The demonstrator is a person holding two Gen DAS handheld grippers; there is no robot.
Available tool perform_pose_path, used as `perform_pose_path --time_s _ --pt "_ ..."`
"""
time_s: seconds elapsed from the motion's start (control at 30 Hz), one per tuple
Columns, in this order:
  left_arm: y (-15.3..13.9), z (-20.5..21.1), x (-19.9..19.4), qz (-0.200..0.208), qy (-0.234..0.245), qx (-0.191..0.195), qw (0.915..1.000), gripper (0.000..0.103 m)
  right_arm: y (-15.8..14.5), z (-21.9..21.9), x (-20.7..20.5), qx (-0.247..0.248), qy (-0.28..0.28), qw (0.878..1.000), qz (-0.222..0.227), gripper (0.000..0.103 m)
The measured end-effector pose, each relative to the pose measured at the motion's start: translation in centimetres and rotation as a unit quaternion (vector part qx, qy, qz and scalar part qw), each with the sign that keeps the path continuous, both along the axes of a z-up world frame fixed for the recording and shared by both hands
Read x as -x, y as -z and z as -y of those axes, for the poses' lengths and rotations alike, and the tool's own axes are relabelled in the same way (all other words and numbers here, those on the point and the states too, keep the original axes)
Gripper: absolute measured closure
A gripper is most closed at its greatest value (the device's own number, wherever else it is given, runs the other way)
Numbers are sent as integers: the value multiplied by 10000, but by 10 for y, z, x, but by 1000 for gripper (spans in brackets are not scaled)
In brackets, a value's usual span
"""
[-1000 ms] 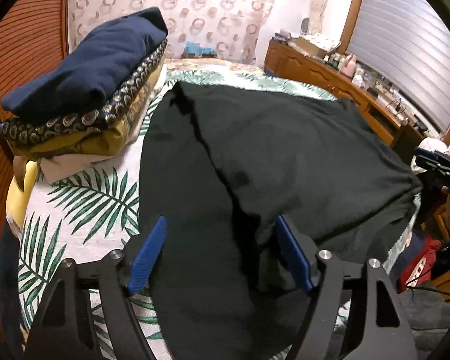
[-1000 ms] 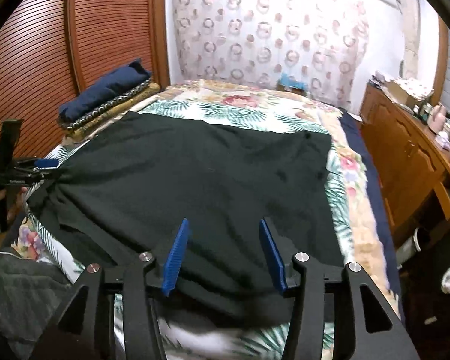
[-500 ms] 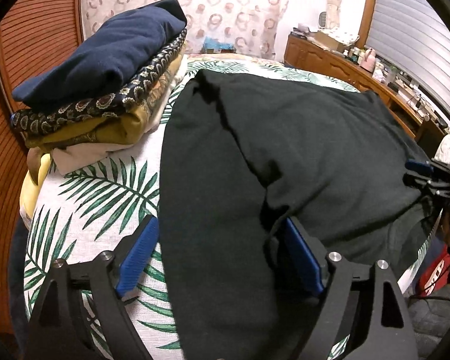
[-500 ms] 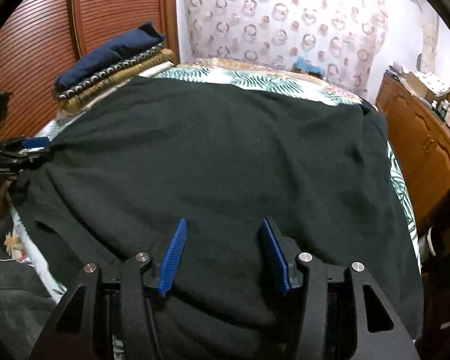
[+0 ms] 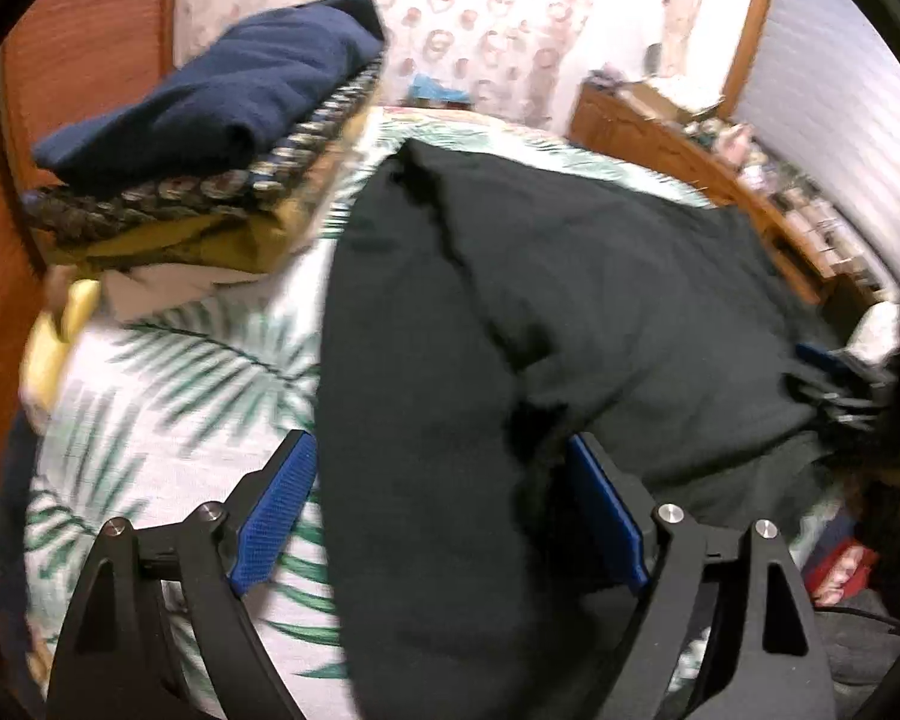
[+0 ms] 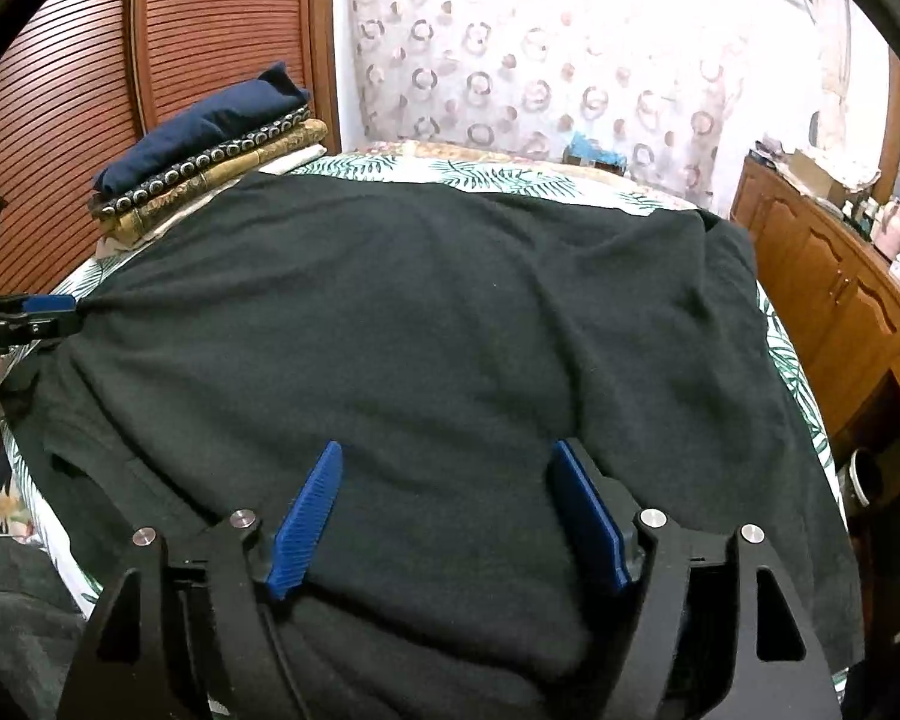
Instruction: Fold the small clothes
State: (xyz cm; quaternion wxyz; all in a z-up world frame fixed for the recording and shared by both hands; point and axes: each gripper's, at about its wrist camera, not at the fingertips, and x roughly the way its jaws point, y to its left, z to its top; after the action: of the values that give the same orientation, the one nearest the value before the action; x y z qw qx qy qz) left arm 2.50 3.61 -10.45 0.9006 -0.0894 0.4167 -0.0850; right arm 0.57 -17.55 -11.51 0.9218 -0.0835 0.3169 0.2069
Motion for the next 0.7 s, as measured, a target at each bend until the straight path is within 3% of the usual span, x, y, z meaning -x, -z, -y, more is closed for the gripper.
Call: perform_pose_path --time_s 0.1,0.2,0.3,0.37,0.4,0.5,0.7 --pt "-2 3 1 -19 131 316 9994 21 2 1 4 -26 3 10000 33 27" --pt "-3 6 -2 -60 193 439 9988 38 4 2 6 -46 -7 10000 50 27" --pt "-4 12 -5 -101 251 413 9988 56 5 3 7 -60 -9 10000 67 27" --pt "-3 18 -8 -124 347 355 9987 75 5 4 7 -71 -13 9999 74 27" --pt "-3 19 -8 -128 388 359 9985 91 5 4 7 -71 -14 9999 77 27" --pt "-6 28 -10 -42 481 252 9985 94 5 5 7 -62 -24 9999 86 27" --pt "-37 39 -6 449 573 357 9967 95 -1 12 9 41 40 10000 51 27"
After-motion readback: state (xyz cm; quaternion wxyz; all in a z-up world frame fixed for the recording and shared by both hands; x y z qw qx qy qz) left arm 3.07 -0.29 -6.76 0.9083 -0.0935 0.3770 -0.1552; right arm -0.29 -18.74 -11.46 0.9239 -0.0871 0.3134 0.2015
